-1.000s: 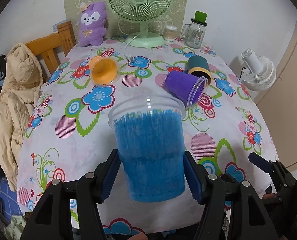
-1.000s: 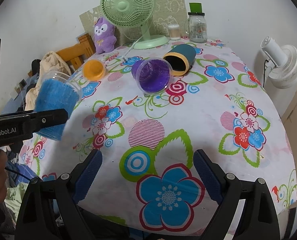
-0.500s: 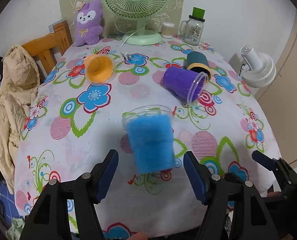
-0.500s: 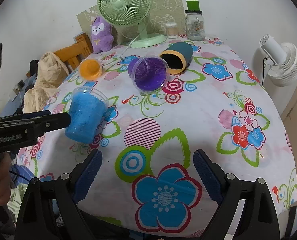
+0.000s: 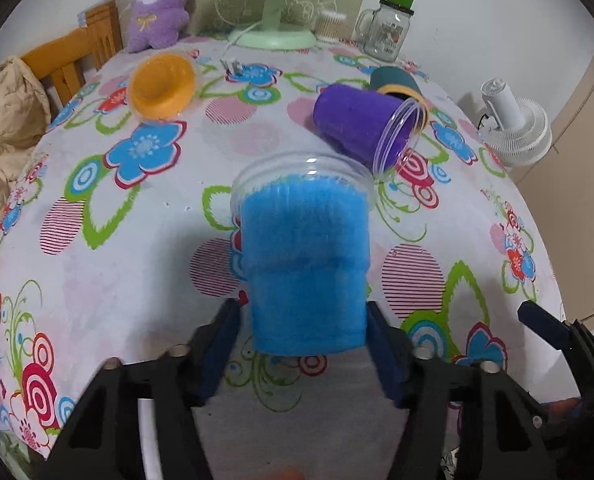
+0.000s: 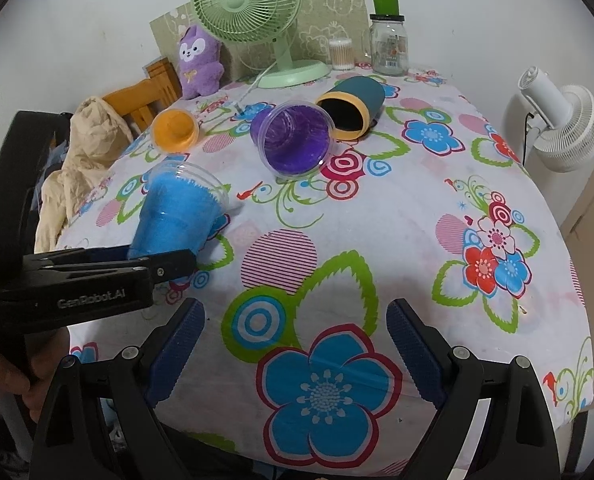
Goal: Flip cup upside down
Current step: 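Rotate the blue cup rim-down with the left tool and lower it onto the table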
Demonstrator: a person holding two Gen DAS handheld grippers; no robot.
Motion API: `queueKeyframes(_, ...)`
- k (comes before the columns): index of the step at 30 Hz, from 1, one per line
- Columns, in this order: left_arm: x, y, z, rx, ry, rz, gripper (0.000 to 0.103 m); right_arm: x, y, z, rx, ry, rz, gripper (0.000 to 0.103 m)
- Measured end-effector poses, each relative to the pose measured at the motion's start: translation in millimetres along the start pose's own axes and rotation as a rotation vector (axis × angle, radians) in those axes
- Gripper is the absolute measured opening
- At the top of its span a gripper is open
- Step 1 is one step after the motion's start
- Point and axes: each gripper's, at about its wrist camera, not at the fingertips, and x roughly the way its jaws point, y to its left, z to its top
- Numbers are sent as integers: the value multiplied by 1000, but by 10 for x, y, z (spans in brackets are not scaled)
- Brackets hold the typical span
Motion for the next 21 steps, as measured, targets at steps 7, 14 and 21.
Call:
queueKeyframes(7, -143, 57, 71, -9, -14, 8, 55, 50, -10, 17, 6, 7, 5, 94)
queueKeyframes(14, -440, 58, 128, 23, -13, 33, 56, 73, 28, 23, -2, 7, 20, 94)
queueKeyframes(21, -577, 60, 125, 51, -25, 54, 56, 91, 56, 29, -3, 5, 31, 94)
